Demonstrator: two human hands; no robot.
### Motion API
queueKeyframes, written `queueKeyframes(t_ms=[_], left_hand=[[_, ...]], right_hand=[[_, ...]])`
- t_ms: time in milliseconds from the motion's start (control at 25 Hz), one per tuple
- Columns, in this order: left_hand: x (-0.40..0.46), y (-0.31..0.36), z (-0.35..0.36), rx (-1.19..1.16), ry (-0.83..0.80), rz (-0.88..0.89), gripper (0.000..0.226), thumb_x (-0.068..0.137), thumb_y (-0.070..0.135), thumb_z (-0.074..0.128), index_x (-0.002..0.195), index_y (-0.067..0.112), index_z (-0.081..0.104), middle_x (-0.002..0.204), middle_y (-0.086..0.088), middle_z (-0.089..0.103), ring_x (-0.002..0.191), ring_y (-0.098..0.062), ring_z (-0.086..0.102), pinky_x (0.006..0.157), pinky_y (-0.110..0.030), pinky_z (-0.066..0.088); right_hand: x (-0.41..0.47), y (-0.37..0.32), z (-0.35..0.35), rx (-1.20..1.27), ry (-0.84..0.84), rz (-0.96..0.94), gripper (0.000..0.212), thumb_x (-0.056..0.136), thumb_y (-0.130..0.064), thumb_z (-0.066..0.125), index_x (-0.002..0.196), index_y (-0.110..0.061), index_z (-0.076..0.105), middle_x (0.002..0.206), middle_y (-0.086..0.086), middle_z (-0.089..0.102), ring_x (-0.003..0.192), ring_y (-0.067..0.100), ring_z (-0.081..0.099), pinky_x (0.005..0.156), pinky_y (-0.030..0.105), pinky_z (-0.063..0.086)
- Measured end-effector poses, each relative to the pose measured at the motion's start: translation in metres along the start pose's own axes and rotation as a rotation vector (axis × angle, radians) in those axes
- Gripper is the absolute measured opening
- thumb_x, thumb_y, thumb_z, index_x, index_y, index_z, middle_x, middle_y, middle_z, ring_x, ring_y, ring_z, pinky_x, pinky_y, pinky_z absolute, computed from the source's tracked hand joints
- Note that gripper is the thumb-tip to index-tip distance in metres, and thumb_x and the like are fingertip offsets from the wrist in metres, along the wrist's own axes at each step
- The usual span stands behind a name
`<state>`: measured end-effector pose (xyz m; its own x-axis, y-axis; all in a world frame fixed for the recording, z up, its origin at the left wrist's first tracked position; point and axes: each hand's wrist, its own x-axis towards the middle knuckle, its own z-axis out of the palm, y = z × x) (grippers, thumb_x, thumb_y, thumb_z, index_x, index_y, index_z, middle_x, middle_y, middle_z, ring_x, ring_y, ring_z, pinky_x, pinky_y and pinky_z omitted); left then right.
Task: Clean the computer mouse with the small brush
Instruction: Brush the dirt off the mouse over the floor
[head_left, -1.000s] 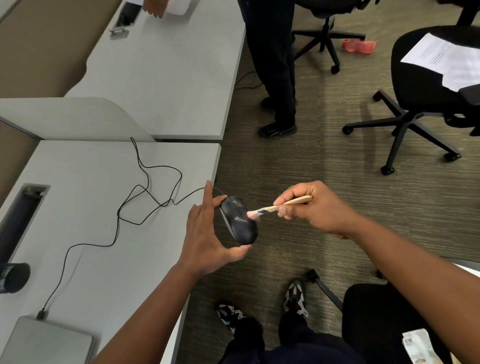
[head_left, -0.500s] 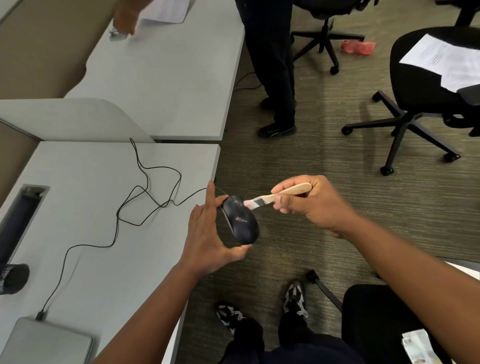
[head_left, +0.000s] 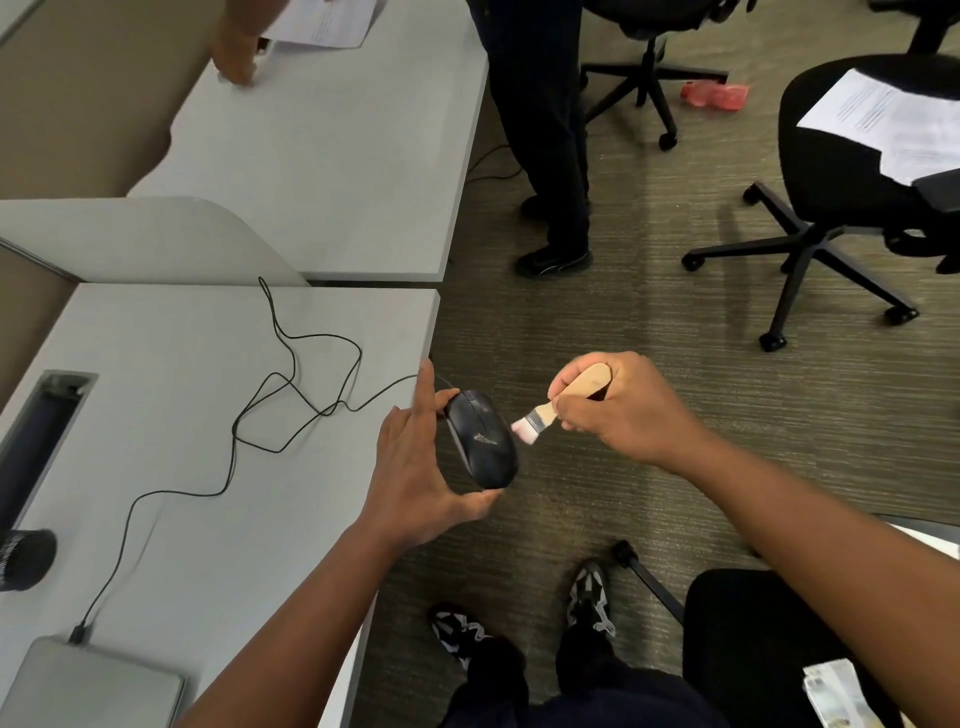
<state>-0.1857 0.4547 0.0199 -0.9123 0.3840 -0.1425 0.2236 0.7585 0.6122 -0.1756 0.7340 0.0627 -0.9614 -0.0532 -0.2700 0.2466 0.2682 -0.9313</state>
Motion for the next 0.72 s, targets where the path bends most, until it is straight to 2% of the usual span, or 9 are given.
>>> queueKeyframes(t_ms=[80,200,280,400,440,520,600,720], left_hand=[[0.001,0.007,-0.002,0.012,-0.012,0.002,0.159,0.052,0.071,0.087,0.159,0.058,-0.030,0.158,0.012,0.047,0.139,-0.015,0.043,0.120,-0.052,0.037],[0.003,0.015,-0.002,0.041,0.008,0.022,0.157,0.053,0.071,0.085,0.152,0.064,-0.037,0.157,0.005,0.052,0.136,-0.009,0.039,0.122,-0.057,0.033],[0.004,0.018,-0.003,0.056,0.016,0.017,0.160,0.054,0.064,0.089,0.152,0.063,-0.037,0.155,0.003,0.054,0.134,-0.008,0.038,0.121,-0.061,0.033],[0.004,0.019,-0.003,0.066,0.037,0.009,0.156,0.053,0.061,0.091,0.157,0.060,-0.025,0.154,0.002,0.054,0.133,-0.009,0.037,0.121,-0.065,0.033],[0.003,0.019,-0.003,0.065,0.043,0.009,0.156,0.053,0.060,0.092,0.156,0.063,-0.025,0.156,0.000,0.054,0.134,-0.010,0.036,0.121,-0.066,0.032],[0.001,0.020,-0.001,0.067,0.053,0.015,0.156,0.053,0.060,0.092,0.149,0.073,-0.030,0.161,-0.004,0.050,0.137,-0.012,0.035,0.122,-0.068,0.031],[-0.001,0.019,0.001,0.077,0.063,0.016,0.155,0.052,0.062,0.091,0.147,0.074,-0.031,0.162,-0.004,0.050,0.137,-0.013,0.036,0.121,-0.068,0.031],[-0.003,0.014,0.002,0.057,0.046,0.009,0.151,0.050,0.068,0.089,0.152,0.073,-0.023,0.168,0.003,0.041,0.140,-0.017,0.039,0.121,-0.066,0.033]], right_hand=[[-0.002,-0.008,0.004,0.139,-0.009,-0.028,0.012,0.088,-0.015,0.076,0.087,-0.026,0.077,0.080,0.008,0.080,0.074,0.028,0.076,0.065,0.036,0.060],[-0.002,-0.013,0.023,0.338,-0.050,0.047,0.011,0.092,-0.011,0.077,0.090,-0.022,0.078,0.085,0.010,0.081,0.078,0.021,0.079,0.067,0.028,0.063],[-0.001,-0.011,0.036,0.343,0.011,0.096,0.007,0.092,-0.010,0.075,0.091,-0.017,0.076,0.083,0.010,0.081,0.074,0.019,0.078,0.065,0.029,0.062],[0.000,-0.009,0.044,0.331,0.115,0.162,0.005,0.092,-0.011,0.072,0.089,-0.015,0.073,0.077,0.007,0.081,0.069,0.018,0.079,0.061,0.028,0.059],[0.000,-0.008,0.044,0.311,0.131,0.182,0.005,0.091,-0.011,0.071,0.089,-0.015,0.073,0.075,0.006,0.081,0.068,0.018,0.079,0.060,0.027,0.058],[0.000,-0.008,0.045,0.274,0.134,0.212,0.005,0.089,-0.010,0.070,0.089,-0.013,0.073,0.073,0.005,0.080,0.066,0.018,0.079,0.058,0.026,0.058],[0.000,-0.009,0.043,0.231,0.123,0.225,0.005,0.086,-0.008,0.069,0.088,-0.012,0.073,0.071,0.005,0.080,0.065,0.018,0.079,0.058,0.028,0.059],[0.001,-0.013,0.036,0.083,0.085,0.195,0.008,0.085,-0.009,0.068,0.085,-0.016,0.073,0.069,0.004,0.079,0.064,0.017,0.079,0.059,0.032,0.063]])
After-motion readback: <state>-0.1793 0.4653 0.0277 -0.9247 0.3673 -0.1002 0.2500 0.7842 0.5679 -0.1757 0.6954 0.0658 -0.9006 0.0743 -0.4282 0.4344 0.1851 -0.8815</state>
